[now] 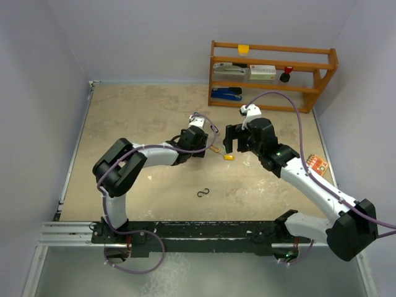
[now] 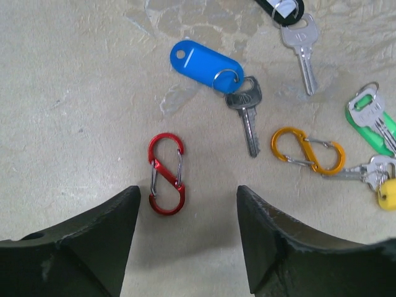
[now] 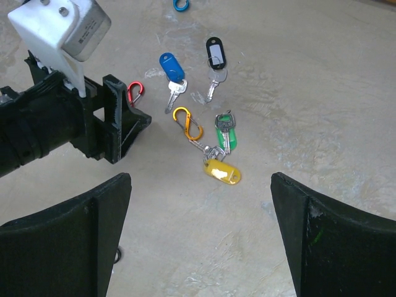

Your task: Put the keys on the keyring

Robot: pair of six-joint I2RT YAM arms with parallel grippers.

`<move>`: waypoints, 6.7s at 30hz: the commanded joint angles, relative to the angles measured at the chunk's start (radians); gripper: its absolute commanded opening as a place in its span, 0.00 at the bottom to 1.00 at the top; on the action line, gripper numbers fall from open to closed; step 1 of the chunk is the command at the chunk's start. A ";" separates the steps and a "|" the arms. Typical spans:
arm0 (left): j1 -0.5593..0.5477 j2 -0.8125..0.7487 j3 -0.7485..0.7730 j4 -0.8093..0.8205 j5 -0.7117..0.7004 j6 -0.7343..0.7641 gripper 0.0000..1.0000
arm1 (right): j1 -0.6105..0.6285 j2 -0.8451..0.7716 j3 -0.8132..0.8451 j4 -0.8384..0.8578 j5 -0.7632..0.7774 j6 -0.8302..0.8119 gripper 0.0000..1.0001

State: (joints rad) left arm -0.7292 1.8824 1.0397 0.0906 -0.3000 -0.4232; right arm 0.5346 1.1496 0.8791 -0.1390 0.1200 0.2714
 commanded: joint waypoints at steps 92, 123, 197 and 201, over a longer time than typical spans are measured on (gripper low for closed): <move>-0.052 0.111 0.401 -0.266 -0.134 0.033 0.00 | -0.090 -0.008 -0.032 0.016 0.250 0.222 0.94; -0.153 0.438 0.844 -0.535 -0.231 0.039 0.00 | -0.116 -0.324 -0.059 -0.065 0.339 0.151 0.99; -0.194 0.448 0.852 -0.545 -0.217 0.020 0.00 | -0.152 -0.345 -0.082 -0.066 0.320 0.147 1.00; -0.197 0.444 0.851 -0.546 -0.218 0.018 0.00 | -0.153 -0.348 -0.083 -0.068 0.321 0.146 1.00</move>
State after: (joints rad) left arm -0.9138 2.3581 1.8851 -0.4652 -0.5056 -0.4007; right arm 0.3855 0.8253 0.7963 -0.2279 0.4286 0.4267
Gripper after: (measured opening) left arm 0.018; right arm 0.998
